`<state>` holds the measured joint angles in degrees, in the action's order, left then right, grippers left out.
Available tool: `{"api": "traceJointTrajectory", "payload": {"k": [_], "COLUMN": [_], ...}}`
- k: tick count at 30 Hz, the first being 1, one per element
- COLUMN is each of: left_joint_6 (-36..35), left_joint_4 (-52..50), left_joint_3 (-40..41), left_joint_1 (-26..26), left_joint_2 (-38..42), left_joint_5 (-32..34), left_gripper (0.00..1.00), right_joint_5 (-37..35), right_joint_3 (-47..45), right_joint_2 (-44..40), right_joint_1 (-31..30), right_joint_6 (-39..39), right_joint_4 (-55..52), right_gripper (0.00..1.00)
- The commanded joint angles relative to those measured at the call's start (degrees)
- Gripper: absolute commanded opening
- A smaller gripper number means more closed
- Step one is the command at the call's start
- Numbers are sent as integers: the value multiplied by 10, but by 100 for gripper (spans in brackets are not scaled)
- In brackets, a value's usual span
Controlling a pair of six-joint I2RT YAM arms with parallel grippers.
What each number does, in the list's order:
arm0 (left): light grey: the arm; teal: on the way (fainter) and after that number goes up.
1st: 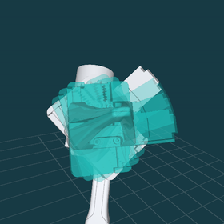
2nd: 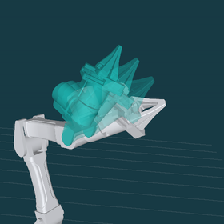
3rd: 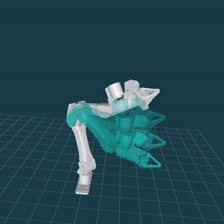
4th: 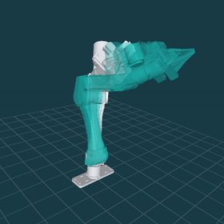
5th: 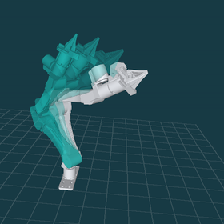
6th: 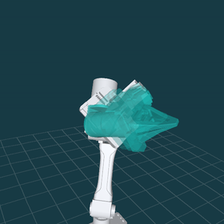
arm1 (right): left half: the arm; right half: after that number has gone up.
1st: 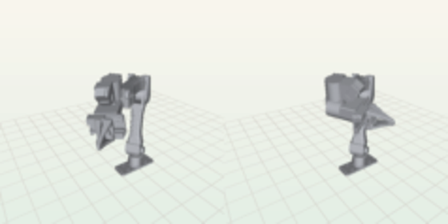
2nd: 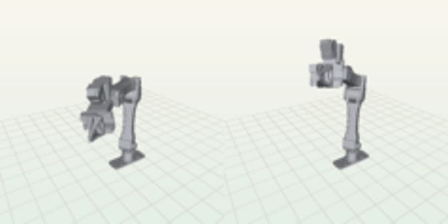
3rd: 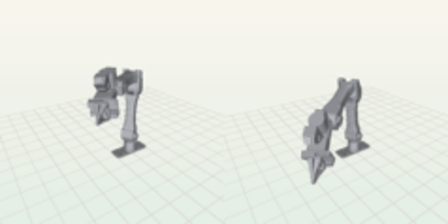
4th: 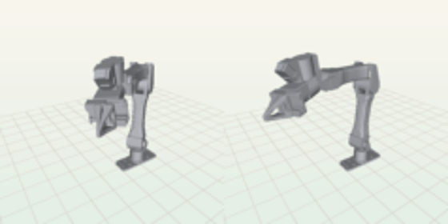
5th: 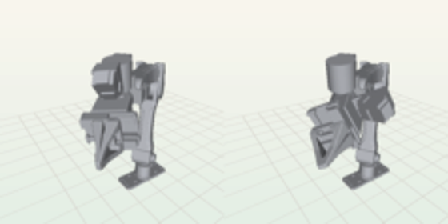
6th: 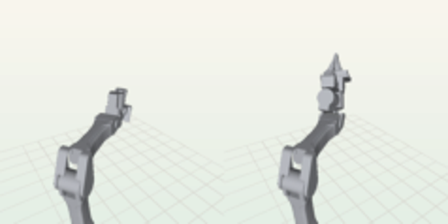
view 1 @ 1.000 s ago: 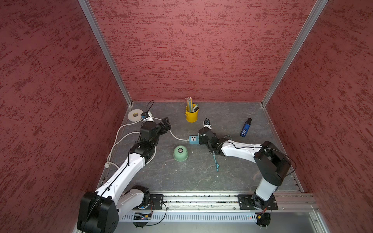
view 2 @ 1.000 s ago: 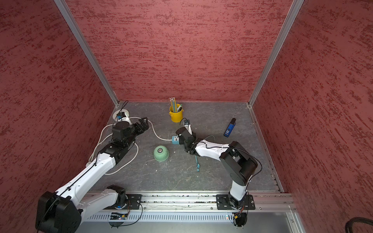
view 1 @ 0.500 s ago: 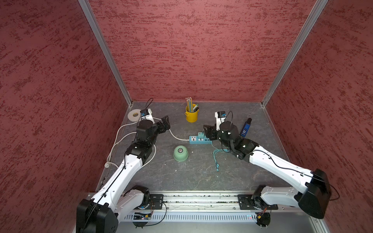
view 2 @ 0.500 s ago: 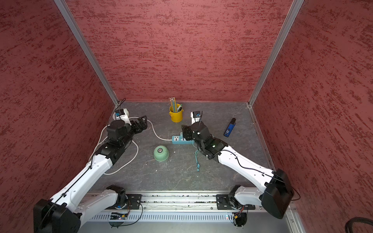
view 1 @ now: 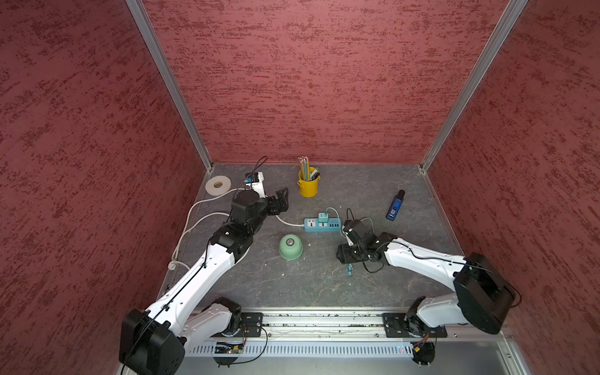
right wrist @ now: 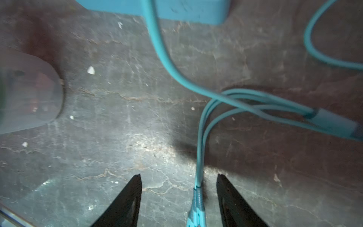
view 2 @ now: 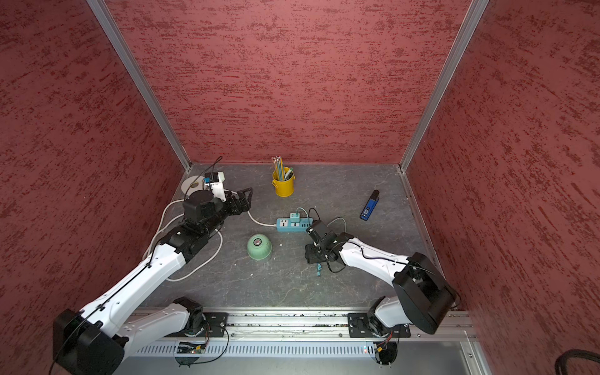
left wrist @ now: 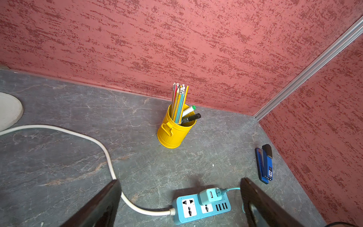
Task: Charge the cordless meat grinders
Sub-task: Pick up the charging cable from the center of the board.
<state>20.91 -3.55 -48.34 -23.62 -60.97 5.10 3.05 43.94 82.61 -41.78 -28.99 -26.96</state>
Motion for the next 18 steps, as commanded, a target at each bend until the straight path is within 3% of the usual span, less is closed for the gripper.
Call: {"api": "traceJointTrajectory", "payload": {"k": [1, 12, 18], "left_joint_6": [16, 15, 12], "left_joint_4": [17, 15, 16], "left_joint_3": [4, 2, 1], "left_joint_1": [-6, -11, -12], "left_joint_2": [-5, -6, -4], "left_joint_5": [22, 29, 23], "left_gripper": [95, 95, 95], "right_joint_5": [4, -49, -66], "right_joint_3": [-1, -25, -29], "right_joint_2": [27, 55, 60], "right_joint_1": [0, 0, 0], "right_joint_6": [-22, -52, -56], "right_joint_4": [27, 37, 30], "right_gripper": [59, 40, 18]}}
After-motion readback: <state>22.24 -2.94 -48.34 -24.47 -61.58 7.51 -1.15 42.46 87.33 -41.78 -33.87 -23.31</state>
